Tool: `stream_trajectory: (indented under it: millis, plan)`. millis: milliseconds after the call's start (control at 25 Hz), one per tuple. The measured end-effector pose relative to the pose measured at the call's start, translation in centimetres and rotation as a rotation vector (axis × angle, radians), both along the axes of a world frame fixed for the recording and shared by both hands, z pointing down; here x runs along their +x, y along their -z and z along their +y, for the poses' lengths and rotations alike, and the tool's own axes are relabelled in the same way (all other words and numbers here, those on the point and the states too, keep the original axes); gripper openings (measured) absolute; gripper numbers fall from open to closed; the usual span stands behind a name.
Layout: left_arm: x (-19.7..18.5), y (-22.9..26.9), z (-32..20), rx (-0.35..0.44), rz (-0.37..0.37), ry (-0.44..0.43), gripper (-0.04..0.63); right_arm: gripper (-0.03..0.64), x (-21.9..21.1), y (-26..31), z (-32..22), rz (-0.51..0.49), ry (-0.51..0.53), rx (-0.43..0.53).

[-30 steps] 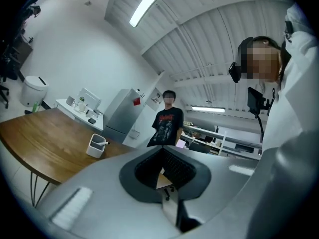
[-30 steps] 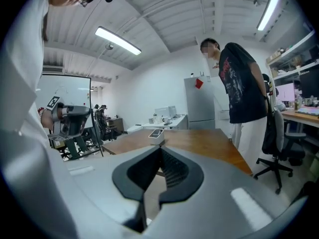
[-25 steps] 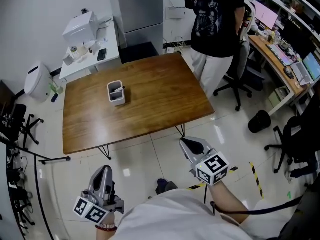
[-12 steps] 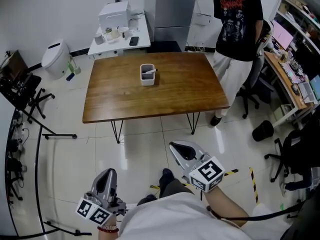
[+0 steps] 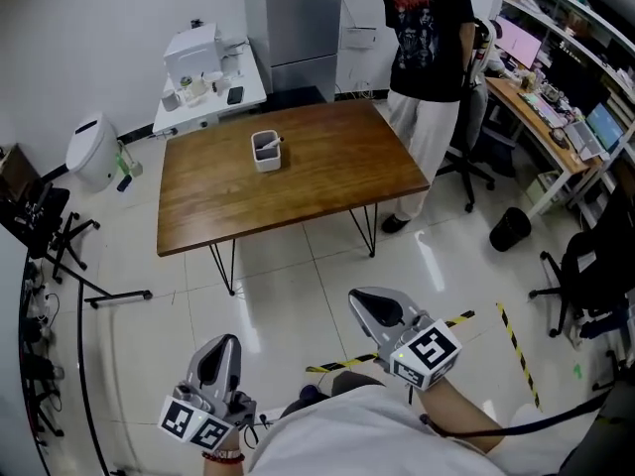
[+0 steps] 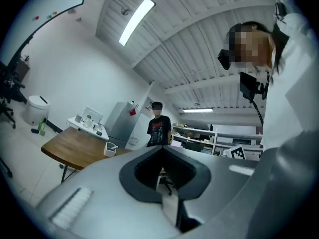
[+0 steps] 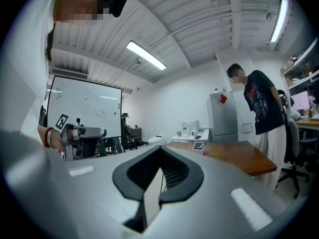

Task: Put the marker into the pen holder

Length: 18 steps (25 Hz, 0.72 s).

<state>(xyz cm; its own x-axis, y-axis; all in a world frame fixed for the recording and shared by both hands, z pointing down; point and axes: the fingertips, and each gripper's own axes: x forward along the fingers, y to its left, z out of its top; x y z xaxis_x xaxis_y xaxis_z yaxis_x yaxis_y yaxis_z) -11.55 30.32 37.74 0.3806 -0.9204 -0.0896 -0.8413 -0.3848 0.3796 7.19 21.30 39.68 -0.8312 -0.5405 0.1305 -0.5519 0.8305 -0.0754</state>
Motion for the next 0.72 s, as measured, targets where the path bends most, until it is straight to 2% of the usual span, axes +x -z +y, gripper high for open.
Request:
stream_trajectory:
  millis: [80, 200, 320, 480, 600, 720]
  plan:
    - [0.7, -0.6, 0.1, -0.024, -0.014, 0.023, 0.000, 0.000, 0.4, -0.4, 0.4, -0.012, 0.012, -0.017]
    - [2.2, -0.6, 0.2, -0.047, 0.022, 0.044, 0.000, 0.000, 0.9, 0.4, 0.6, -0.011, 0.039, -0.015]
    - [4.8, -0.1, -0.2, -0.037, 0.021, 0.011, 0.000, 0.000, 2.4, 1.8, 0.3, -0.016, 0.056, 0.013]
    - [7.6, 1.0, -1.9, -0.021, 0.016, -0.035, 0.000, 0.000, 5.1, 1.4, -0.9, 0.029, 0.007, 0.009]
    - [8.8, 1.2, -2.3, -0.029, -0.021, -0.083, 0.000, 0.000, 6.2, -0.2, -0.9, 0.042, -0.030, -0.040]
    - [9.1, 1.1, -2.3, -0.040, -0.029, -0.091, 0.000, 0.000, 6.4, -0.5, -0.6, 0.028, -0.036, -0.053]
